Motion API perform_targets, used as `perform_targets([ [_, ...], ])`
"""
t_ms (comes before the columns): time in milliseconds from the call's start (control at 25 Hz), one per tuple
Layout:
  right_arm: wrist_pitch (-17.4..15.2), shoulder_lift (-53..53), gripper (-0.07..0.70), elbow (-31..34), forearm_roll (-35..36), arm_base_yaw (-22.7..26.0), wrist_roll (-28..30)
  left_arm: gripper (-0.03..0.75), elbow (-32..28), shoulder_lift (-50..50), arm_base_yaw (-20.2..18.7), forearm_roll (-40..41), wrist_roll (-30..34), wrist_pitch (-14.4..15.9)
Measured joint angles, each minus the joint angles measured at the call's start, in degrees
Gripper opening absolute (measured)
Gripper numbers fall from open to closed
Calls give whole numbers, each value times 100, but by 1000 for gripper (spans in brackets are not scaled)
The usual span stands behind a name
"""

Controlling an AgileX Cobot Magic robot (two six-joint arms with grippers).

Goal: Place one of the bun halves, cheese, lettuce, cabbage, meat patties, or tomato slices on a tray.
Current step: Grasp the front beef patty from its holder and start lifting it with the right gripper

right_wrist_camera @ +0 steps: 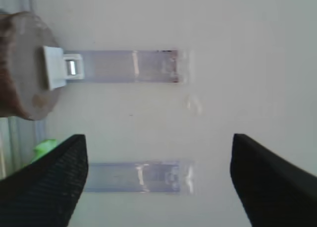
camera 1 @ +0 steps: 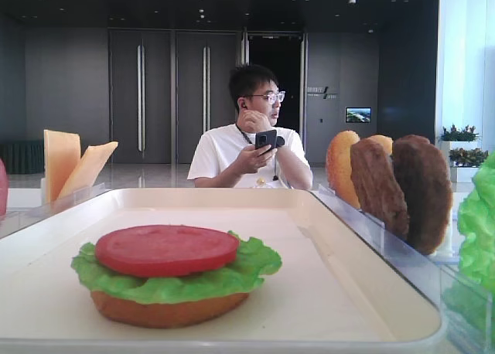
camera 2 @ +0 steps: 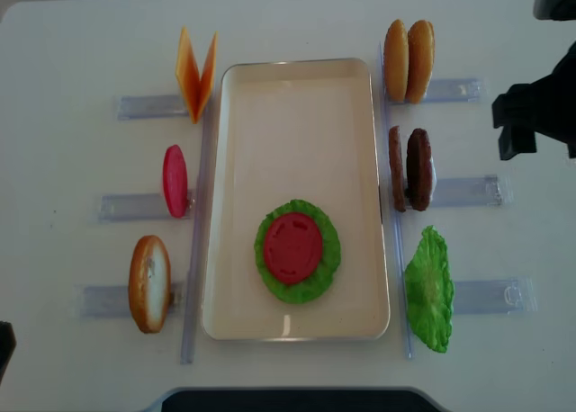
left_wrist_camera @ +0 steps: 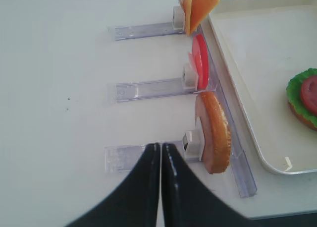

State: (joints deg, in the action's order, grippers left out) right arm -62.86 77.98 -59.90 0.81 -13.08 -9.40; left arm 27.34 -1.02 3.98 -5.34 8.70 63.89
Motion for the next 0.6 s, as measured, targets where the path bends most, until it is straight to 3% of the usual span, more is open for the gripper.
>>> perform_targets([
  [400, 173, 500, 587, -393, -234, -1520, -912, -7, 0, 0, 0, 0, 0, 0],
  [600, 168, 936, 587, -852, -256, -2010, -1117, -7, 0, 0, 0, 0, 0, 0],
])
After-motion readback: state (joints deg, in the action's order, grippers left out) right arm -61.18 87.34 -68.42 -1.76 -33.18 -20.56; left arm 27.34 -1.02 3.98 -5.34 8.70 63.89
